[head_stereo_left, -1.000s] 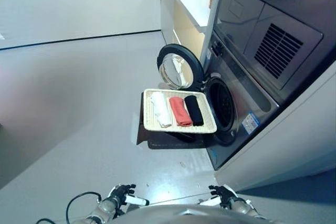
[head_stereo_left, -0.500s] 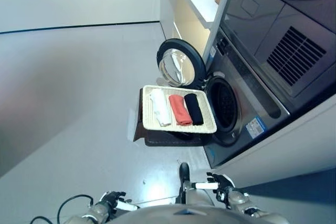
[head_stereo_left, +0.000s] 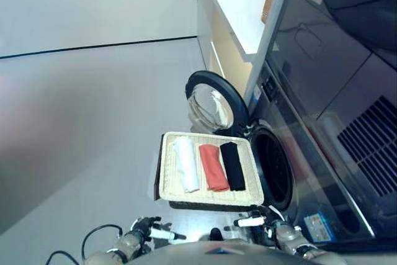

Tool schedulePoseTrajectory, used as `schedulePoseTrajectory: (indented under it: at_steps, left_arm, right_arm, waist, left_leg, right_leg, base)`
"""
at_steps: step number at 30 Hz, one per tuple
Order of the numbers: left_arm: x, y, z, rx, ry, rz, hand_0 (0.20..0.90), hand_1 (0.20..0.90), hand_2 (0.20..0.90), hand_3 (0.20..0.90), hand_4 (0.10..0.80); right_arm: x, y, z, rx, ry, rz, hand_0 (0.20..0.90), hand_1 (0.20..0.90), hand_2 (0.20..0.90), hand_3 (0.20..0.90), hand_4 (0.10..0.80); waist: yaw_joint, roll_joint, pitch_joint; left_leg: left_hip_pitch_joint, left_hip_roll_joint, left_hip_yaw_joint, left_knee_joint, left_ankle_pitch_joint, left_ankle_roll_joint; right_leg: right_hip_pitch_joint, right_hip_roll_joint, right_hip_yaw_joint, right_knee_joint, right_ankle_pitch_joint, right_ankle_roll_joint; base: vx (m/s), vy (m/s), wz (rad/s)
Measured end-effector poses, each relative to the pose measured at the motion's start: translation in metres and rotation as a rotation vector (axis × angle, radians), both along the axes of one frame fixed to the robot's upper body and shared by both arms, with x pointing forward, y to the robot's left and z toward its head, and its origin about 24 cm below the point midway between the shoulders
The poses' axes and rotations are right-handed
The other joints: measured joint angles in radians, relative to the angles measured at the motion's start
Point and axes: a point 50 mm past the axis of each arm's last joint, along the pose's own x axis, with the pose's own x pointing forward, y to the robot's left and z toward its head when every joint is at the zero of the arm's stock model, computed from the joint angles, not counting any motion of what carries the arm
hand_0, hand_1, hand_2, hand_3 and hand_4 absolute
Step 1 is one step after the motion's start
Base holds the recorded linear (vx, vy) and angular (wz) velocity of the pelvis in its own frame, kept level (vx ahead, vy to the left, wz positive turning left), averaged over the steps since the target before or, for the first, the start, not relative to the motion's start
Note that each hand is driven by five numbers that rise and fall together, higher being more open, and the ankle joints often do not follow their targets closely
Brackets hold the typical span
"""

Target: Pick up the clothes and place them into the washing machine

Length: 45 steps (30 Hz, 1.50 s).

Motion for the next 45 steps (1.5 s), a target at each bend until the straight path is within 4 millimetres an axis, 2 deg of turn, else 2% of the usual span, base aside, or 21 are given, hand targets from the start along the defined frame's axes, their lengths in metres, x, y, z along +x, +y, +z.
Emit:
schedulePoseTrajectory:
  at_steps: [1,2,3,4,6,7,8,9,10,13,16,19,20,23,28,32,33,34,35,41,45]
  left_arm:
    - [0.005,-0.005,0.001,-0.018,-0.019,0.008,0.900,0.900,0.900,0.900,0.800]
    - [0.006,-0.007,0.001,-0.027,-0.026,0.013,0.900,0.900,0.900,0.900,0.800]
    - [0.007,-0.008,0.002,-0.029,-0.029,0.011,0.900,0.900,0.900,0.900,0.800]
    - [0.011,-0.009,0.003,-0.032,-0.041,0.011,0.900,0.900,0.900,0.900,0.800]
    - [0.020,-0.009,0.006,-0.043,-0.069,0.031,0.900,0.900,0.900,0.900,0.800]
    - [0.022,-0.008,0.007,-0.040,-0.076,0.039,0.900,0.900,0.900,0.900,0.800]
    - [0.023,-0.005,0.007,-0.030,-0.084,0.048,0.900,0.900,0.900,0.900,0.800]
    - [0.024,-0.003,0.008,-0.022,-0.094,0.051,0.900,0.900,0.900,0.900,0.800]
    - [0.016,-0.001,0.005,-0.013,-0.073,0.058,0.900,0.900,0.900,0.900,0.800]
    - [0.015,0.003,0.005,0.005,-0.079,0.075,0.900,0.900,0.900,0.900,0.800]
    - [0.012,0.003,0.004,0.002,-0.071,0.090,0.900,0.900,0.900,0.900,0.800]
    - [0.001,-0.003,0.001,-0.011,-0.043,0.082,0.900,0.900,0.900,0.900,0.800]
    - [-0.002,0.000,0.000,-0.003,-0.035,0.080,0.900,0.900,0.900,0.900,0.800]
    - [-0.003,0.011,0.001,0.029,-0.035,0.063,0.900,0.900,0.900,0.900,0.800]
    - [-0.005,0.028,0.003,0.071,-0.032,0.067,0.900,0.900,0.900,0.900,0.800]
    - [-0.010,0.028,0.002,0.073,-0.018,0.067,0.900,0.900,0.900,0.900,0.800]
    - [-0.013,0.029,0.001,0.076,-0.013,0.067,0.900,0.900,0.900,0.900,0.800]
    - [-0.013,0.032,0.002,0.081,-0.014,0.064,0.900,0.900,0.900,0.900,0.800]
    - [-0.015,0.035,0.002,0.091,-0.007,0.068,0.900,0.900,0.900,0.900,0.800]
    - [-0.025,0.036,-0.001,0.096,0.024,0.091,0.900,0.900,0.900,0.900,0.800]
    - [-0.021,0.033,0.000,0.091,0.010,0.089,0.900,0.900,0.900,0.900,0.800]
  right_arm:
    - [-0.003,0.000,-0.001,0.000,0.012,0.003,0.900,0.900,0.900,0.900,0.800]
    - [-0.004,0.001,-0.001,-0.005,0.017,0.017,0.900,0.900,0.900,0.900,0.800]
    - [-0.005,0.002,-0.002,-0.006,0.025,0.031,0.900,0.900,0.900,0.900,0.800]
    - [-0.004,0.003,-0.002,-0.008,0.026,0.041,0.900,0.900,0.900,0.900,0.800]
    - [0.004,0.004,0.000,-0.014,0.011,0.058,0.900,0.900,0.900,0.900,0.800]
    - [0.005,0.006,0.000,-0.011,0.008,0.060,0.900,0.900,0.900,0.900,0.800]
    - [0.006,0.010,-0.001,-0.004,0.005,0.062,0.900,0.900,0.900,0.900,0.800]
    - [0.009,0.011,0.000,-0.002,0.000,0.064,0.900,0.900,0.900,0.900,0.800]
    - [0.013,0.011,0.001,-0.010,-0.014,0.063,0.900,0.900,0.900,0.900,0.800]
    - [0.014,0.005,0.002,-0.033,-0.018,0.054,0.900,0.900,0.900,0.900,0.800]
    - [0.005,0.002,0.000,-0.047,0.008,0.042,0.900,0.900,0.900,0.900,0.800]
    - [-0.007,-0.009,-0.001,-0.075,0.037,0.026,0.900,0.900,0.900,0.900,0.800]
    - [-0.008,-0.007,-0.002,-0.071,0.044,0.017,0.900,0.900,0.900,0.900,0.800]
    - [-0.015,0.001,-0.005,-0.047,0.060,0.016,0.900,0.900,0.900,0.900,0.800]
    - [-0.014,0.013,-0.008,-0.017,0.060,0.022,0.900,0.900,0.900,0.900,0.800]
    - [-0.005,0.015,-0.006,-0.027,0.045,0.068,0.900,0.900,0.900,0.900,0.800]
    - [0.002,0.017,-0.004,-0.030,0.029,0.085,0.900,0.900,0.900,0.900,0.800]
    - [0.011,0.019,-0.002,-0.027,0.005,0.094,0.900,0.900,0.900,0.900,0.800]
    - [0.015,0.021,-0.001,-0.021,-0.009,0.098,0.900,0.900,0.900,0.900,0.800]
    - [0.013,0.013,0.000,-0.080,0.021,0.143,0.900,0.900,0.900,0.900,0.800]
    - [0.030,0.007,0.007,-0.153,-0.006,0.203,0.900,0.900,0.900,0.900,0.800]
  waist:
    - [0.001,-0.003,0.011]
    - [0.010,-0.007,0.023]
    - [0.014,-0.030,0.033]
    - [0.026,-0.052,0.046]
    - [0.052,-0.074,0.070]
    - [0.058,-0.087,0.079]
    - [0.083,-0.119,0.100]
    - [0.098,-0.120,0.107]
    - [0.108,-0.113,0.112]
    - [0.115,-0.078,0.124]
    - [0.127,-0.059,0.122]
    - [0.132,-0.010,0.091]
    - [0.131,-0.011,0.081]
    - [0.122,-0.059,0.065]
    - [0.133,-0.083,0.039]
    - [0.138,-0.066,0.031]
    - [0.156,-0.063,0.035]
    - [0.172,-0.058,0.039]
    - [0.178,-0.071,0.035]
    - [0.189,-0.066,0.034]
    - [0.188,-0.044,0.056]
  left_leg:
    - [-0.009,-0.010,-0.019,0.062,0.077,-0.029]
    - [-0.013,-0.030,-0.035,0.109,0.134,-0.037]
    - [-0.031,-0.059,-0.043,0.165,0.196,-0.036]
    - [-0.066,-0.090,-0.026,0.256,0.219,-0.011]
    - [-0.167,-0.123,-0.007,0.347,0.159,0.031]
    - [-0.187,-0.128,0.013,0.349,0.129,0.045]
    - [-0.230,-0.134,0.045,0.318,0.089,0.085]
    - [-0.247,-0.134,0.056,0.288,0.083,0.098]
    - [-0.291,-0.118,0.058,0.254,0.081,0.097]
    - [-0.305,-0.084,0.064,-0.077,0.082,0.100]
    - [-0.274,-0.086,0.065,-0.288,0.130,0.104]
    - [-0.215,-0.069,0.083,-0.390,0.156,0.144]
    - [-0.177,-0.076,0.091,-0.445,0.197,0.195]
    - [-0.156,-0.132,0.125,-0.445,0.182,0.230]
    - [-0.143,-0.170,0.165,-0.445,0.166,0.261]
    - [-0.134,-0.162,0.190,-0.449,0.155,0.265]
    - [-0.137,-0.143,0.212,-0.450,0.151,0.264]
    - [-0.141,-0.130,0.247,-0.450,0.147,0.261]
    - [-0.149,-0.135,0.252,-0.450,0.146,0.262]
    - [-0.177,-0.134,0.227,-0.444,0.155,0.250]
    - [-0.229,-0.134,0.220,-0.435,0.169,0.255]
  right_leg:
    - [0.018,0.006,-0.002,0.026,-0.011,-0.017]
    - [0.040,0.003,0.004,0.035,-0.012,-0.018]
    - [0.058,-0.013,0.009,0.033,-0.021,-0.032]
    - [0.081,-0.034,0.037,0.020,-0.050,-0.073]
    - [0.099,-0.053,0.067,0.000,-0.057,-0.083]
    - [0.109,-0.062,0.069,-0.001,-0.056,-0.082]
    - [0.128,-0.081,0.087,-0.014,-0.056,-0.078]
    - [0.135,-0.084,0.099,-0.018,-0.053,-0.075]
    - [0.148,-0.078,0.106,-0.027,-0.052,-0.073]
    - [0.192,-0.056,0.118,-0.074,-0.052,-0.062]
    - [0.204,-0.047,0.139,-0.074,-0.055,-0.029]
    - [0.208,-0.016,0.172,-0.074,-0.081,0.012]
    - [0.215,-0.024,0.192,-0.064,-0.095,0.029]
    - [0.223,-0.086,0.195,-0.063,-0.120,0.076]
    - [0.225,-0.132,0.194,-0.067,-0.128,0.112]
    - [0.191,-0.128,0.192,0.005,-0.142,0.137]
    - [0.148,-0.124,0.135,0.057,-0.140,0.146]
    - [0.103,-0.123,0.044,0.098,-0.145,0.137]
    - [0.102,-0.130,-0.001,0.084,-0.155,0.113]
    - [0.114,-0.124,-0.029,0.020,-0.132,0.111]
    - [0.078,-0.120,-0.035,0.006,-0.113,0.114]
  base:
    - [0.309,-0.255,-0.30]
    - [0.283,-0.224,-0.34]
    - [0.193,-0.139,-0.24]
    - [0.189,-0.109,-0.30]
    - [0.179,-0.046,-0.24]
    - [0.123,-0.007,-0.12]
    - [0.077,0.005,-0.25]
    - [0.134,0.029,-0.41]
    - [0.161,0.060,-0.26]
    - [0.196,0.102,-0.18]
    - [0.157,0.128,-0.26]
    - [0.139,0.144,-0.33]
    - [0.121,0.123,-0.41]
    - [0.146,0.153,-0.23]
    - [0.096,0.132,-0.16]
    - [-0.025,0.074,-0.22]
    - [-0.014,0.066,-0.67]
    - [0.082,0.008,-0.76]
    - [0.078,-0.006,-0.50]
    - [0.041,-0.053,0.08]
    - [-0.188,-0.063,0.09]
